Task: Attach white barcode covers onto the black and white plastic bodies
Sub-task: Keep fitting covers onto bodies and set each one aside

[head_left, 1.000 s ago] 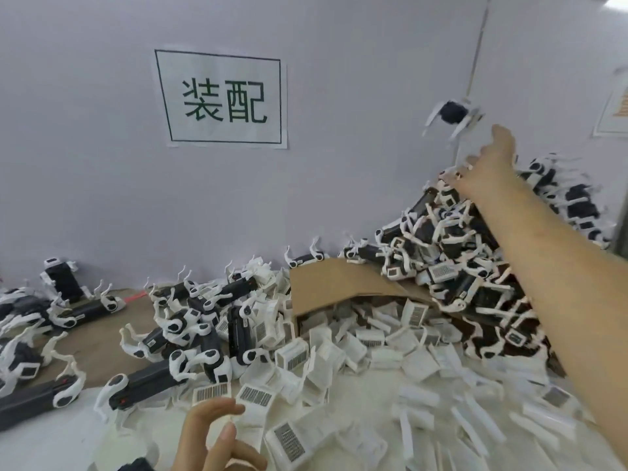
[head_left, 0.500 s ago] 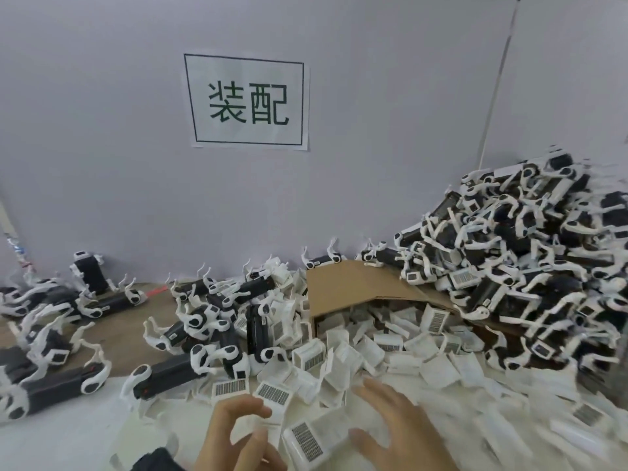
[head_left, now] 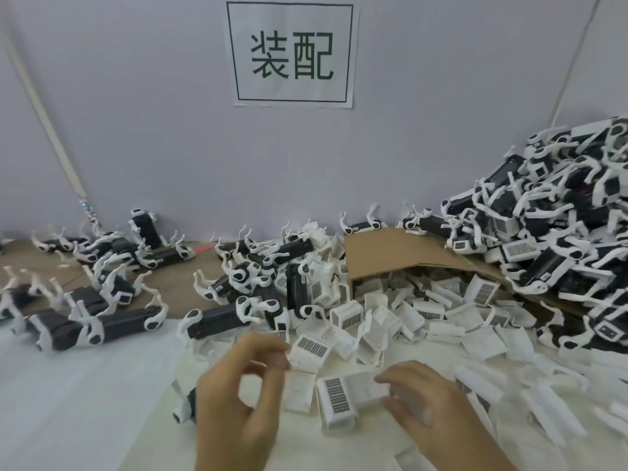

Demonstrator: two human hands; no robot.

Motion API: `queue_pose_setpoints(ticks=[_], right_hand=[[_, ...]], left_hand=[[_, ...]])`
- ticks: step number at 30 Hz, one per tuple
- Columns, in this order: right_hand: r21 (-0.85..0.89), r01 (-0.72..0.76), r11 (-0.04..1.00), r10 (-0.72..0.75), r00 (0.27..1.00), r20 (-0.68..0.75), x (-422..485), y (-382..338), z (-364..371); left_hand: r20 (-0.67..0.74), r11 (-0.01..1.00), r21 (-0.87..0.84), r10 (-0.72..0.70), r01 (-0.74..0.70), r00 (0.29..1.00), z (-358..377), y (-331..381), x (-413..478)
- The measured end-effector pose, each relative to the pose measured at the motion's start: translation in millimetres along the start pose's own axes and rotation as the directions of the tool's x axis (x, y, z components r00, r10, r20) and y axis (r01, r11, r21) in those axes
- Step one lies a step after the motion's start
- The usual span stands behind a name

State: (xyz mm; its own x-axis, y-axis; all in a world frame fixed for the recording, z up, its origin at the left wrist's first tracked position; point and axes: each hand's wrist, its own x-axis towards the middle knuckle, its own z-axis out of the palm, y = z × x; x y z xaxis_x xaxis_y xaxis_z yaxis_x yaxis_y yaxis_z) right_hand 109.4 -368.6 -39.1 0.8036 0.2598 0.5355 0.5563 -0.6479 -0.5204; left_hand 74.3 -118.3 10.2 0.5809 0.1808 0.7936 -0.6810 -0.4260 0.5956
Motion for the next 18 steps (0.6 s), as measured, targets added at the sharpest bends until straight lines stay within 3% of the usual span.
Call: queue_pose_setpoints(ticks=[4, 6, 8, 9, 10, 14, 18], right_hand=[[0.136, 0.033, 0.99, -0.015, 0.991, -0.135, -2, -12, -2], [0.165, 0.028, 0.986, -0.004, 0.989, -0.145, -2, -17, -2], [0.183, 0.009, 0.983, 0.017, 0.99, -0.137, -2, -19, -2], [0.184, -0.003, 0.983, 0.028, 0.991, -0.132, -3, -20, -2], [0.185, -0.014, 0.983, 0.038, 0.991, -0.126, -3, -20, -1], [0.196, -0.046, 0.979, 0.069, 0.992, -0.109, -4, -22, 0], [0.234, -0.08, 0.969, 0.103, 0.991, -0.088, -4, -23, 0]], left_hand=[[-0.229, 0.92, 0.334, -0.132, 0.205, 0.964, -23, -24, 15], [-0.124, 0.716, 0.629, -0.294, 0.304, 0.948, -36, -41, 21], [-0.037, 0.476, 0.782, -0.609, 0.402, 0.792, -44, -54, 25], [-0.015, 0.407, 0.809, -0.707, 0.425, 0.707, -47, -57, 25], [0.0, 0.385, 0.815, -0.748, 0.433, 0.664, -49, -60, 24], [0.078, 0.393, 0.855, -0.743, 0.339, 0.665, -55, -64, 24], [0.083, 0.462, 0.776, -0.75, 0.43, 0.656, -54, -67, 24]])
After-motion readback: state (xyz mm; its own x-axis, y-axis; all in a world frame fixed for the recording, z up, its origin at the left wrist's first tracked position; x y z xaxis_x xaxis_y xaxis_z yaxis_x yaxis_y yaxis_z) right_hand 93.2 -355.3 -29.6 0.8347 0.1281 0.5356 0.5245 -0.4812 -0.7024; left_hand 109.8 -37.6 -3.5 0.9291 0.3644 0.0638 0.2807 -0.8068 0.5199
